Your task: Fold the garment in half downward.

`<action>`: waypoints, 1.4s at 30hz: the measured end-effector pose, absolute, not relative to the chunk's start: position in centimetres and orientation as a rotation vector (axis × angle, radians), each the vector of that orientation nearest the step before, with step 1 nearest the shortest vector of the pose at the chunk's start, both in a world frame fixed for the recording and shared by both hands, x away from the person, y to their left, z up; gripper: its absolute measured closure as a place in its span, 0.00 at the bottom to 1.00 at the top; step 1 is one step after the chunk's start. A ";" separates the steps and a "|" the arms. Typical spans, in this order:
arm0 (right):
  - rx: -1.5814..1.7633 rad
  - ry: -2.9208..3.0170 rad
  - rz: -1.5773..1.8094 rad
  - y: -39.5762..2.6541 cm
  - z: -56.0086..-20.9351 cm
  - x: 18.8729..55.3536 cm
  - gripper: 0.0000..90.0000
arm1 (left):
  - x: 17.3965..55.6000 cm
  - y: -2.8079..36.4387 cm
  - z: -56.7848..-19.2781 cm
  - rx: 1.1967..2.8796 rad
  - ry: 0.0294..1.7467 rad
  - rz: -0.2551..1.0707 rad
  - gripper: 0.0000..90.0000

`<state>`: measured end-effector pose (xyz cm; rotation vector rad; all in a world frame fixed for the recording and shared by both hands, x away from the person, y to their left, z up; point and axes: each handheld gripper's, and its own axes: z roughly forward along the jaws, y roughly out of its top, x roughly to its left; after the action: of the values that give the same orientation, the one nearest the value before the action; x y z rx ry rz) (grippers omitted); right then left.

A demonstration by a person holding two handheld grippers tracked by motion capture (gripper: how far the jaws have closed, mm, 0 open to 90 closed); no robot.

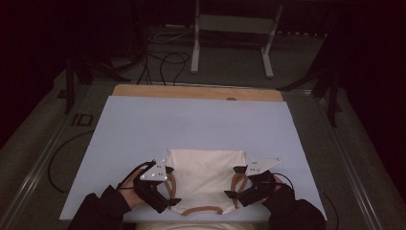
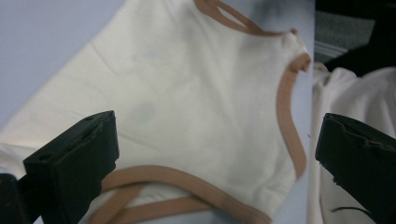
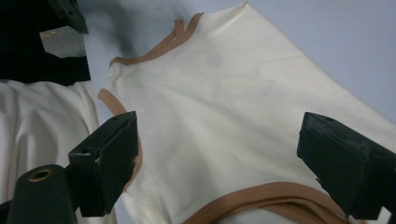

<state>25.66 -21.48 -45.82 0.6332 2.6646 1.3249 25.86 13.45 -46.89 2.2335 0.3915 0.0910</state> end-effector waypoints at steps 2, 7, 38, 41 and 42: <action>0.639 2.666 1.326 -21.6 -45.8 25.9 0.14 | 26.4 13.6 -46.6 2.223 0.408 0.094 0.00; 0.674 2.632 1.316 -21.9 -45.7 26.3 0.14 | 27.8 14.2 -46.1 2.202 0.435 0.116 0.00; 0.775 2.447 1.254 -24.4 -45.7 33.8 0.12 | 35.0 14.0 -47.3 2.212 0.503 0.150 0.00; 0.810 2.452 1.245 -24.6 -46.2 34.5 0.12 | 35.7 13.9 -47.6 2.218 0.527 0.158 0.00; 0.820 2.454 1.240 -24.7 -46.4 34.7 0.12 | 35.8 13.9 -47.7 2.220 0.529 0.157 0.00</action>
<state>34.68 -24.71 -46.38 0.8201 2.4541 1.2400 35.83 13.93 -47.72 2.2201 0.5286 0.1571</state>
